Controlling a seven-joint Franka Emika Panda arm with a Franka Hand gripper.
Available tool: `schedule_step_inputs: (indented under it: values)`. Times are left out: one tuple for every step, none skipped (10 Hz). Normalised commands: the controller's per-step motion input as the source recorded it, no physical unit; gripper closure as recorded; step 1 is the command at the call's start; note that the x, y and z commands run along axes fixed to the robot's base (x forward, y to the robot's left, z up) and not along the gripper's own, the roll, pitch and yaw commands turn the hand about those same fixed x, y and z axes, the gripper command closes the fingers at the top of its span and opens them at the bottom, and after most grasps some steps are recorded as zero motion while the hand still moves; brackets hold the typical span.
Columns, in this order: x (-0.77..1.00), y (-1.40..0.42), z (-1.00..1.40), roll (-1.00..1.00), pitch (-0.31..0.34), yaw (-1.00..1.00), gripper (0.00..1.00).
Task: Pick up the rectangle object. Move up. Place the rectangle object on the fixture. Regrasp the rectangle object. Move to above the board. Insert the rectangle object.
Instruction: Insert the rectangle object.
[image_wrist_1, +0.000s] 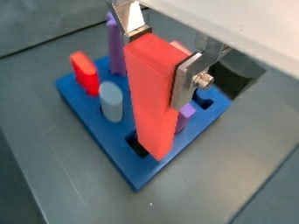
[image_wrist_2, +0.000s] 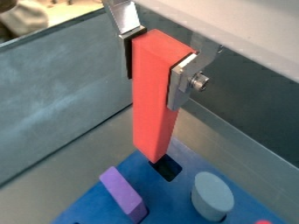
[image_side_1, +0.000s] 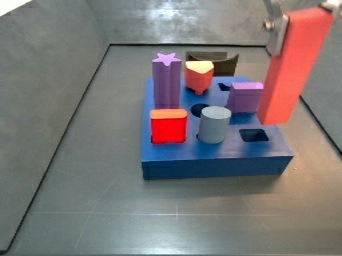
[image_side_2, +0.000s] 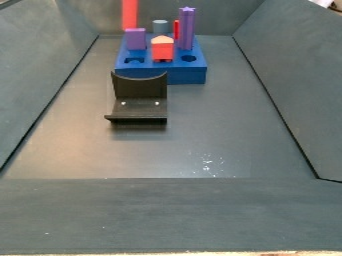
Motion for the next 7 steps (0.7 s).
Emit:
schedule_step_inputs:
  values:
    - [0.30, -0.29, -0.65, 0.30, -0.023, 0.36, 1.00]
    - [0.17, -0.24, -0.62, 0.28, -0.084, 0.30, 1.00]
    - [-0.07, 0.00, -0.65, 0.27, -0.173, 0.32, 1.00]
    - [-0.24, 0.00, -0.67, 0.28, -0.176, 0.25, 1.00]
    - [-0.45, 0.11, -0.60, 0.19, -0.284, 0.09, 1.00]
    - [-0.49, 0.09, -0.24, 0.25, -0.069, 0.03, 1.00]
    - [-0.68, 0.09, -0.29, 0.29, -0.069, -0.25, 1.00]
